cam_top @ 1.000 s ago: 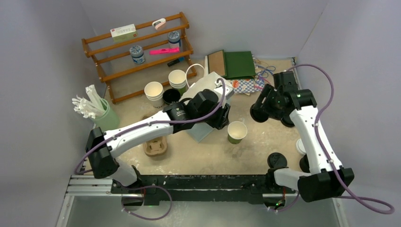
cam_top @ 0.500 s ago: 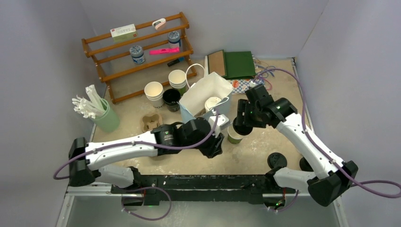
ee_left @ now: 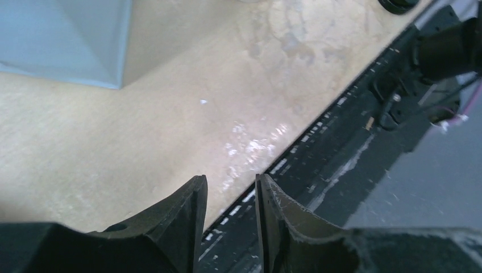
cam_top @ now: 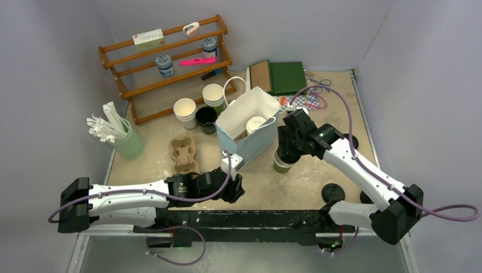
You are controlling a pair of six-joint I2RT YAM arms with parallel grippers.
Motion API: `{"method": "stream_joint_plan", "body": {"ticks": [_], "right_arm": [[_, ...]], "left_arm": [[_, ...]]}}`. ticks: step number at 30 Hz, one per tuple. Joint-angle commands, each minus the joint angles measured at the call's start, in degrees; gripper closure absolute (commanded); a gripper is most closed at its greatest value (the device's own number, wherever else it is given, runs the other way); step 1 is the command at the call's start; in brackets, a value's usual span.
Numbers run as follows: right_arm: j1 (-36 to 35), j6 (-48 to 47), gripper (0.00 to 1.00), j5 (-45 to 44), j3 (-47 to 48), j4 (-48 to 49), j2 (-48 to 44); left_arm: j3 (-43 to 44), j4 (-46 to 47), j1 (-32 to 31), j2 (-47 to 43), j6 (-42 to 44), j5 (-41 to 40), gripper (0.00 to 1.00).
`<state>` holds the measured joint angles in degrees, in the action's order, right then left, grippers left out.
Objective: Pack the takeout coffee
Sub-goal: Close the cup lid on the coffee cup.
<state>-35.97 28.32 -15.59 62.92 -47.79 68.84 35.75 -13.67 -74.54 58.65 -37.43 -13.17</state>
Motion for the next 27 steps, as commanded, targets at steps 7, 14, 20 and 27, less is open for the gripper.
{"method": "stream_joint_plan", "body": {"ticks": [7, 14, 20, 27], "right_arm": [[-0.68, -4.38, 0.4, 0.7, -1.62, 4.23, 0.46], [-0.68, -4.62, 0.39, 2.17, -2.27, 3.08, 1.18], [-0.95, -3.41, 0.39, 3.66, -1.92, 1.37, 1.6], [-1.28, -3.21, 0.39, 3.89, -1.18, 0.97, 4.03]], "left_arm": [[-5.56, 8.13, -0.07, -4.79, -5.85, -8.13, 0.56], [-7.23, 6.64, 0.2, -5.81, -8.97, -9.52, 0.55], [-10.08, 8.13, 3.39, -6.86, -9.45, -7.23, 0.55], [-9.73, 8.81, 8.48, -5.33, -7.99, -2.49, 0.56]]}}
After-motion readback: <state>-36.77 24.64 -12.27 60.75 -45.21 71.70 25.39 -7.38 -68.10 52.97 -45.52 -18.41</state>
